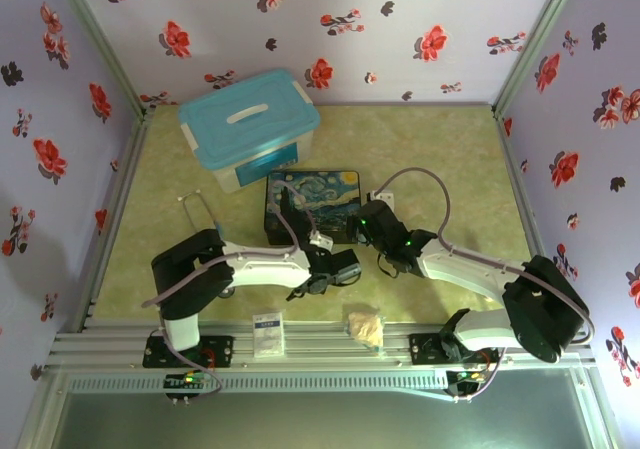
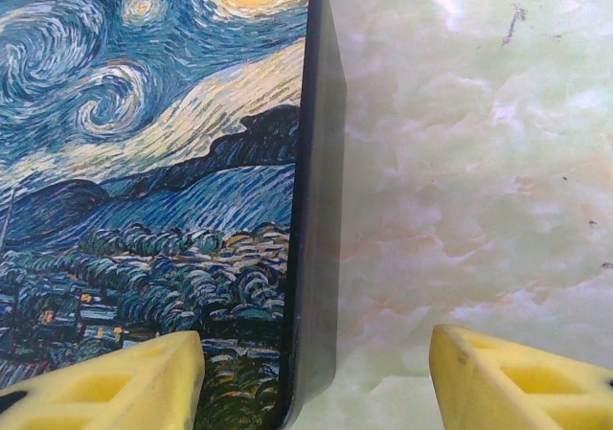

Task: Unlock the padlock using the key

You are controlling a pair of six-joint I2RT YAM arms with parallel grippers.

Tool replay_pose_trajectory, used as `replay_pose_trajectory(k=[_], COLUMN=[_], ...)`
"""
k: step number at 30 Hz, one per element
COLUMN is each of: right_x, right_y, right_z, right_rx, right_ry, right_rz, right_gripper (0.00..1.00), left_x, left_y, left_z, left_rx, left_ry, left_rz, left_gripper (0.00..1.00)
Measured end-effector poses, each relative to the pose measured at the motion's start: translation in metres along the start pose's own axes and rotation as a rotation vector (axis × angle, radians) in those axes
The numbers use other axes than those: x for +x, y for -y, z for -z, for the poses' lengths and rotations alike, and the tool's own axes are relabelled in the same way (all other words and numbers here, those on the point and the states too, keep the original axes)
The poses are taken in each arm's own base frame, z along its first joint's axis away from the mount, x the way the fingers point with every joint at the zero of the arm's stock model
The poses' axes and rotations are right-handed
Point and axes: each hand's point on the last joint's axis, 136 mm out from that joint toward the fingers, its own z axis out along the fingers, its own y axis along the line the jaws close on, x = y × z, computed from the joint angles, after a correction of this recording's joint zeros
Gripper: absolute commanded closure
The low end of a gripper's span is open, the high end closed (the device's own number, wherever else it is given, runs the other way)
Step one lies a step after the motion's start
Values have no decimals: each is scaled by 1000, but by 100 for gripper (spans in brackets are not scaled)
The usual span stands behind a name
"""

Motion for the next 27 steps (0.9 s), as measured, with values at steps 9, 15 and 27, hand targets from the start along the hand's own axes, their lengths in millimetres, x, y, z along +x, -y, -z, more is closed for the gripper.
replay_pose_trajectory(k=[9, 15, 27], right_x=[0, 0, 0], right_y=[0, 0, 5], right_z=[-1, -1, 2], right_rx=[-8, -9, 2], right_ry=[12, 14, 29], right_rz=[-24, -24, -26], right_gripper=[36, 36, 36], left_x=[4, 2, -23], left_y=[10, 15, -8], left_z=[11, 13, 52], left_rx=[14, 31, 218], left_ry=[7, 21, 155], left_rz=[-49, -67, 64], left_gripper=[71, 71, 40])
